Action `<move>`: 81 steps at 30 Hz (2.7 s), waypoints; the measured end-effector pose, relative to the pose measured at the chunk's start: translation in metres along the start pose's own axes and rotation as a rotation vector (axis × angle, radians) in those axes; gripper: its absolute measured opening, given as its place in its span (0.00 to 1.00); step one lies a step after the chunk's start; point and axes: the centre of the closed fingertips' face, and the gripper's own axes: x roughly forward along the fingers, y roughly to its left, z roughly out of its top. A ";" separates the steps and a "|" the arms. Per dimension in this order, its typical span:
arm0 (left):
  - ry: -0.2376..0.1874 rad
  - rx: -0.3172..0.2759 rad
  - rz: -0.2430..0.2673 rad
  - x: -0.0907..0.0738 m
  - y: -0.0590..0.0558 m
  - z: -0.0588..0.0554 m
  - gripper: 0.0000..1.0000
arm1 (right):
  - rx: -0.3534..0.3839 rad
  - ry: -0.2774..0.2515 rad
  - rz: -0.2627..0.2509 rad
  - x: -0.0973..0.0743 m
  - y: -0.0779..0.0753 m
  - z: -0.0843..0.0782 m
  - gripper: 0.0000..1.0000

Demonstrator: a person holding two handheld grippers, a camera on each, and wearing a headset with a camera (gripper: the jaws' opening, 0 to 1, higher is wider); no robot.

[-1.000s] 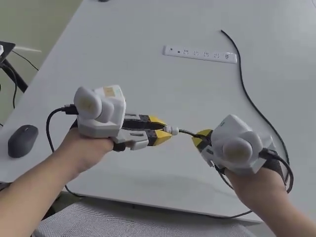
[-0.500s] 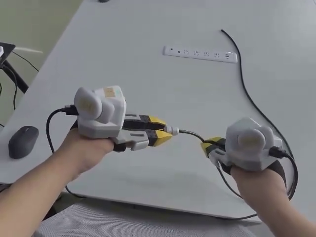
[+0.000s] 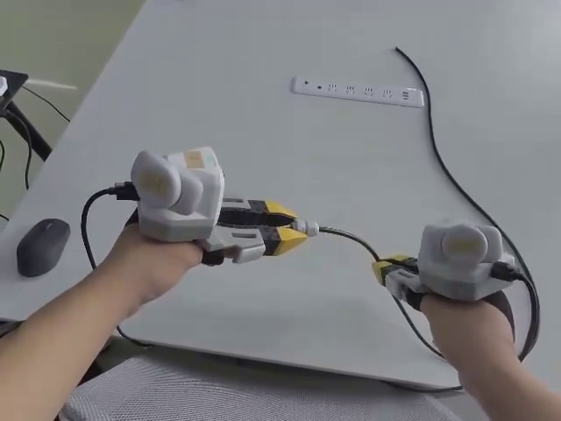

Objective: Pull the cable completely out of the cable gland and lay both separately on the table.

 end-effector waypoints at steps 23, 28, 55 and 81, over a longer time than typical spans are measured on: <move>0.006 -0.009 0.009 -0.001 0.003 -0.002 0.15 | -0.154 -0.060 -0.009 -0.015 0.010 0.015 0.03; 0.013 -0.009 0.008 -0.001 0.003 -0.003 0.15 | -0.262 -0.089 -0.005 -0.023 0.020 0.026 0.12; 0.012 -0.007 -0.007 0.000 0.002 -0.001 0.15 | -0.843 -0.200 0.108 -0.027 0.112 0.079 0.02; 0.008 0.013 -0.009 -0.001 0.000 0.001 0.15 | -0.653 -0.169 0.079 -0.024 0.093 0.072 0.00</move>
